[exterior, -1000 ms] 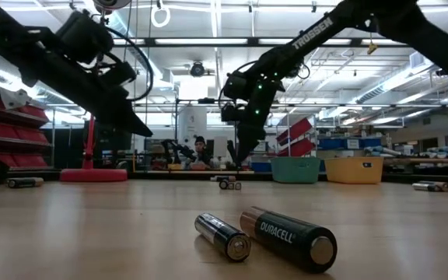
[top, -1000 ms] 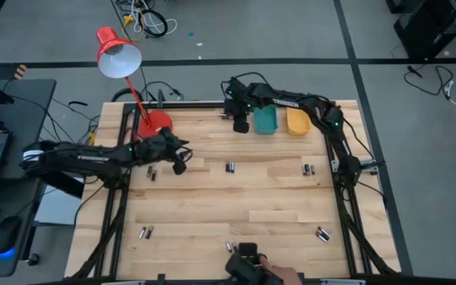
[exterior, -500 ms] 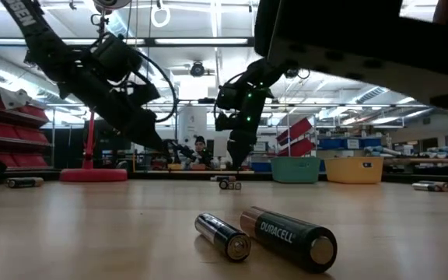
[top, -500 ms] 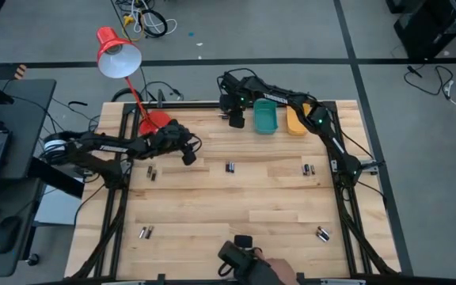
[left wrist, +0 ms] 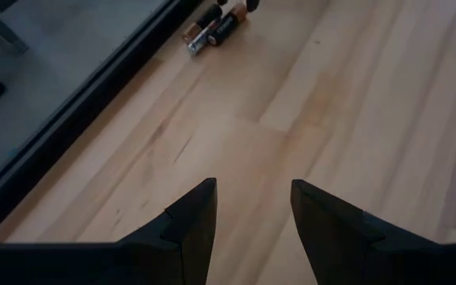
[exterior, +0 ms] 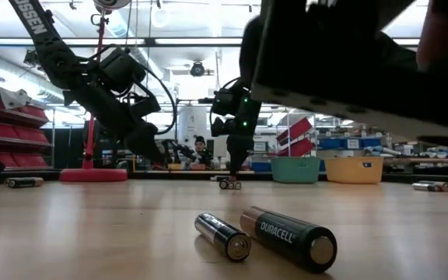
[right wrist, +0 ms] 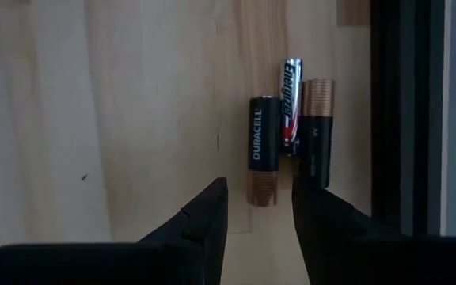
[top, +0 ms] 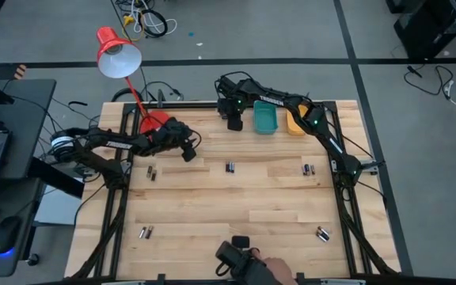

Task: Sort batteries
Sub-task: Put the black battery into the green bin

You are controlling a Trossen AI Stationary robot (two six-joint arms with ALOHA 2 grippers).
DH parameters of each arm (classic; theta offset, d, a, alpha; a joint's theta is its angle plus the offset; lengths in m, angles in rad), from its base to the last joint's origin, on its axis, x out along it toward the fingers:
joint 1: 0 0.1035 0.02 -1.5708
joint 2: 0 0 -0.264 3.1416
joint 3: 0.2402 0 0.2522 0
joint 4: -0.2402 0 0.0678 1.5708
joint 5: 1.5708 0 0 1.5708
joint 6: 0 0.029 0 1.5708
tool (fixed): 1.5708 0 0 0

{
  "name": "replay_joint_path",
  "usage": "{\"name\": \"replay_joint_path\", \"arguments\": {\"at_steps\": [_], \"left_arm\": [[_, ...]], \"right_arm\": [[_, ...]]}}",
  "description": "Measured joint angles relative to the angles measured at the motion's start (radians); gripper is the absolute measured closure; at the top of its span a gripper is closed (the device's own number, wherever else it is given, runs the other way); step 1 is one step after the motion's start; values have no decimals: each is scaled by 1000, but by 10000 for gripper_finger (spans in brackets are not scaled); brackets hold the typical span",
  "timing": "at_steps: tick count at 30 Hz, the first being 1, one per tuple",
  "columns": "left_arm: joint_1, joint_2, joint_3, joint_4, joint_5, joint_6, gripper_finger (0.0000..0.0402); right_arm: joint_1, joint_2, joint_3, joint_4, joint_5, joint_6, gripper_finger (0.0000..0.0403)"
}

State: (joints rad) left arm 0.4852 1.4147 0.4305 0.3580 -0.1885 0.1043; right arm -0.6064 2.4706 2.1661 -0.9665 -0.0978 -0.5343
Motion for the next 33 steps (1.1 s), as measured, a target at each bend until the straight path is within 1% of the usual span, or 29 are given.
{"name": "replay_joint_path", "arguments": {"at_steps": [10, 33], "left_arm": [[9, 0, -1, 53, 35, 0, 222], [8, 0, -1, 69, 37, -3, 223]], "right_arm": [[-7, 0, 0, 9, 3, -20, 275], [9, 0, -9, 0, 15, -19, 275]]}}
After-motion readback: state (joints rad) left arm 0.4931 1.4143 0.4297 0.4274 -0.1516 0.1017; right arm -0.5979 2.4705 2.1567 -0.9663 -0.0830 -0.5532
